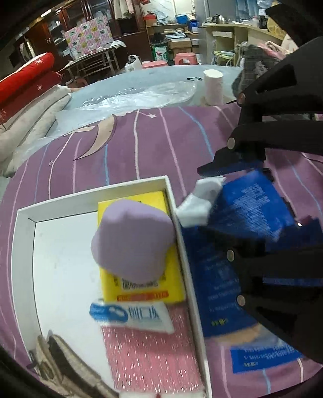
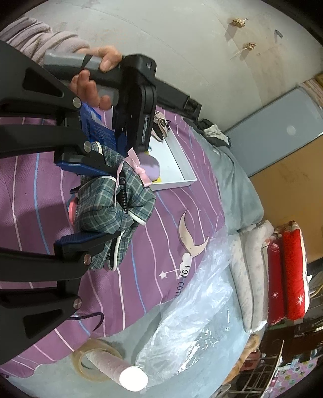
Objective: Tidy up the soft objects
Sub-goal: 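Carry the blue-white tube into the tray with the left gripper and release it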
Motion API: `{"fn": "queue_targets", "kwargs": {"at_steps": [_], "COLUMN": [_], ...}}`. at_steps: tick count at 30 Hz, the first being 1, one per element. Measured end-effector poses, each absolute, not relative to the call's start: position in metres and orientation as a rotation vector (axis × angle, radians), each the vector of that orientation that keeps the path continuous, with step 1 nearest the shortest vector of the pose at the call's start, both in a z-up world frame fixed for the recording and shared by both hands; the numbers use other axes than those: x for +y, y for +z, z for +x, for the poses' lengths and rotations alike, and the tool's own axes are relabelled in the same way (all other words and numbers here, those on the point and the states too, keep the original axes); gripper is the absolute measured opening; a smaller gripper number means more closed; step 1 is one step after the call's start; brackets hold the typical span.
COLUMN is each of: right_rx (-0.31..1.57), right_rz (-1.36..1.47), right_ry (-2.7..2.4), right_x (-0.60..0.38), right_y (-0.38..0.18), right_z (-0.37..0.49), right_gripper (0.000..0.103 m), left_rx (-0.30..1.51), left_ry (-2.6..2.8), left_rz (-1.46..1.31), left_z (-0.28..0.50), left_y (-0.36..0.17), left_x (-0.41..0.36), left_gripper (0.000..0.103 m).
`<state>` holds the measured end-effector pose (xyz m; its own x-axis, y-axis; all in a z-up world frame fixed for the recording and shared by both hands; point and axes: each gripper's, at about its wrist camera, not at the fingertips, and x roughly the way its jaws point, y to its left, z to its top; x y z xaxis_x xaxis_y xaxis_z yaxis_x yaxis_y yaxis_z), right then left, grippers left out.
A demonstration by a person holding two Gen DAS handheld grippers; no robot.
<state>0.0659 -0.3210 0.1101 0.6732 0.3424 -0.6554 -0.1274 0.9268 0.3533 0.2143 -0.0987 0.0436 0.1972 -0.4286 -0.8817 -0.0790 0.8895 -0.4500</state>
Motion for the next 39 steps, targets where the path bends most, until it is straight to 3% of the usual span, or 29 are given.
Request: {"fn": "queue_targets", "kwargs": {"at_steps": [2, 3, 4, 20, 39], "right_rx": [0.792, 0.792, 0.792, 0.774, 0.800], "right_rz": [0.283, 0.281, 0.282, 0.269, 0.176], "right_ry": [0.257, 0.251, 0.250, 0.291, 0.384], "right_x": [-0.321, -0.322, -0.323, -0.302, -0.233], "right_y": [0.109, 0.108, 0.108, 0.120, 0.130], "right_z": [0.066, 0.066, 0.066, 0.074, 0.130], "right_gripper": [0.038, 0.038, 0.038, 0.038, 0.038], "left_rx": [1.350, 1.350, 1.351, 1.211, 1.198], "left_ry": [-0.244, -0.236, -0.234, -0.250, -0.177], "left_rz": [-0.447, -0.437, -0.432, -0.423, -0.376], "left_z": [0.215, 0.216, 0.216, 0.208, 0.206], "left_y": [0.042, 0.042, 0.042, 0.092, 0.088], "left_x": [-0.100, -0.101, -0.102, -0.063, -0.001], "left_gripper": [0.030, 0.012, 0.004, 0.002, 0.002]}}
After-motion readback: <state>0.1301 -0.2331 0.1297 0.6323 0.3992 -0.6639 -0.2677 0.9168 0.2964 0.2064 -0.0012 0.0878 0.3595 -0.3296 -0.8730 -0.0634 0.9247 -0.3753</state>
